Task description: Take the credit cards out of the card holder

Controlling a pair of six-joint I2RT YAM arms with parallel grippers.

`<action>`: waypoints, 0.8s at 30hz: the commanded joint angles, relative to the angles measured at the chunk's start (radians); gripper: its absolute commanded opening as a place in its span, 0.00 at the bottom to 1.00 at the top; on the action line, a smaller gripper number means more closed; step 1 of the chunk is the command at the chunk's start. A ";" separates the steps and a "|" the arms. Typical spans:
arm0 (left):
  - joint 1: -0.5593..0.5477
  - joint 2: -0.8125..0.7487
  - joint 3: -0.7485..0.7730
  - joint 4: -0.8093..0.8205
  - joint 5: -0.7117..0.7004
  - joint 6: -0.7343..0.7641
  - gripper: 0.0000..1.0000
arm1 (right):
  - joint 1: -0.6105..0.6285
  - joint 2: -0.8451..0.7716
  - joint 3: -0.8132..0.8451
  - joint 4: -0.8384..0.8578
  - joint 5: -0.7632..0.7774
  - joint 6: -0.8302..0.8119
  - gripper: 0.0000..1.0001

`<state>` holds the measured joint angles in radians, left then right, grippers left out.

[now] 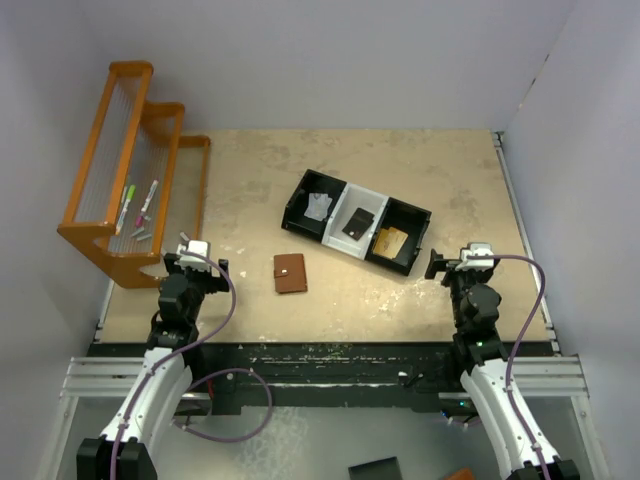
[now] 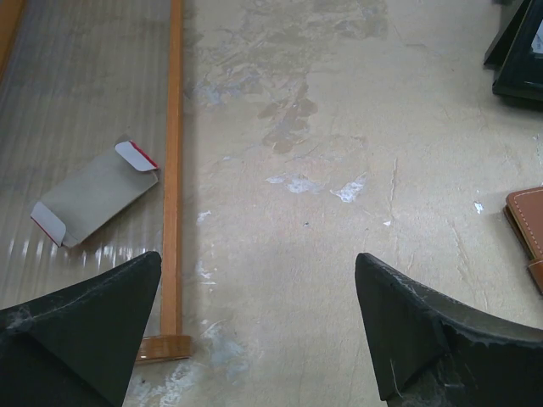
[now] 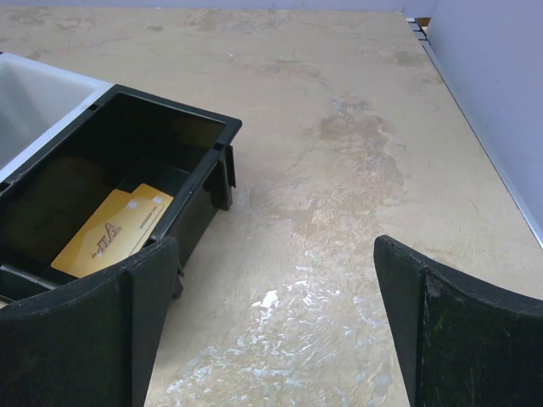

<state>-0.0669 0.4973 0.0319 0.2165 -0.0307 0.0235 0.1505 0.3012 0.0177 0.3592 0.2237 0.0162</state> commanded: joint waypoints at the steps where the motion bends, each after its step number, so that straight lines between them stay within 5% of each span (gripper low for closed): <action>1: -0.002 -0.009 0.028 0.037 0.000 0.013 0.99 | 0.004 0.000 0.016 0.054 0.023 0.008 1.00; 9: -0.002 -0.004 0.029 0.040 0.000 0.014 0.99 | 0.004 0.002 0.016 0.054 0.034 0.012 1.00; 17: -0.002 -0.005 0.044 0.032 -0.007 0.013 0.99 | 0.004 0.009 0.071 0.029 0.231 0.050 1.00; 19: -0.002 0.028 0.111 -0.015 -0.015 0.011 0.99 | 0.004 0.045 0.191 -0.093 0.257 0.072 1.00; 24: -0.002 0.187 0.396 -0.255 0.036 0.106 0.99 | 0.004 0.145 0.501 -0.440 0.389 0.455 1.00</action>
<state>-0.0669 0.5968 0.1951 0.0788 -0.0353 0.0383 0.1516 0.3973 0.2764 0.1314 0.4927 0.1974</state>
